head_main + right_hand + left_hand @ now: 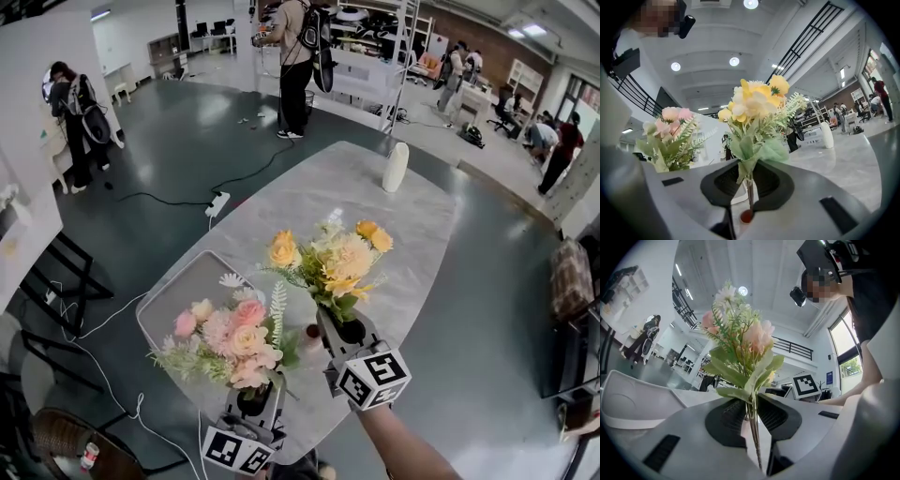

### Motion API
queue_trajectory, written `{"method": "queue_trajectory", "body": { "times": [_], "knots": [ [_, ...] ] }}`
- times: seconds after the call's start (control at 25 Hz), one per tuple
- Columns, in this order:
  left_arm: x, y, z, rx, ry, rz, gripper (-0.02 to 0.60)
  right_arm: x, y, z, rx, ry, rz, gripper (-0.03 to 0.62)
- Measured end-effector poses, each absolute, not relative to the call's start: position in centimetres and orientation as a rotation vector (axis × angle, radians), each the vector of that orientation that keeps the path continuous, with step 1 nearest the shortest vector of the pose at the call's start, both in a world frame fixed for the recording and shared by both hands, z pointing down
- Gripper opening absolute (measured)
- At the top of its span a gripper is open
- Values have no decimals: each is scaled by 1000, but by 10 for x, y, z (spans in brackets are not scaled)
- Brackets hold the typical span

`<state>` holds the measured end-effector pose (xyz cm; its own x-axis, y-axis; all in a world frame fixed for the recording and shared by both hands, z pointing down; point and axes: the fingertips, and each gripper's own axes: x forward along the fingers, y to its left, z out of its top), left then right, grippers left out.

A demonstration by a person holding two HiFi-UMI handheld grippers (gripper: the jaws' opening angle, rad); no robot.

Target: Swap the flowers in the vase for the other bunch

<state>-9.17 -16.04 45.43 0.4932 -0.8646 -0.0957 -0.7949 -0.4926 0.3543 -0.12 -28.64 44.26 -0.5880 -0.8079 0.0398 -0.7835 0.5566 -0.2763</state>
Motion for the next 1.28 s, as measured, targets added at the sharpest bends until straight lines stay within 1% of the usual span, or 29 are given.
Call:
{"method": "queue_trajectory", "body": {
  "times": [0.88,1.04,1.28],
  "knots": [
    [-92,-199,407,2592,-1343,-478,83,22,-295,373,-1403,2563,-306,65],
    [-87,-210,404,2614,-1309,-483,83,39,-299,373,-1454,2523,-305,64],
    [-71,-213,410,2636,-1266,-521,83,81,-281,389,-1546,2450,-285,65]
  ]
}}
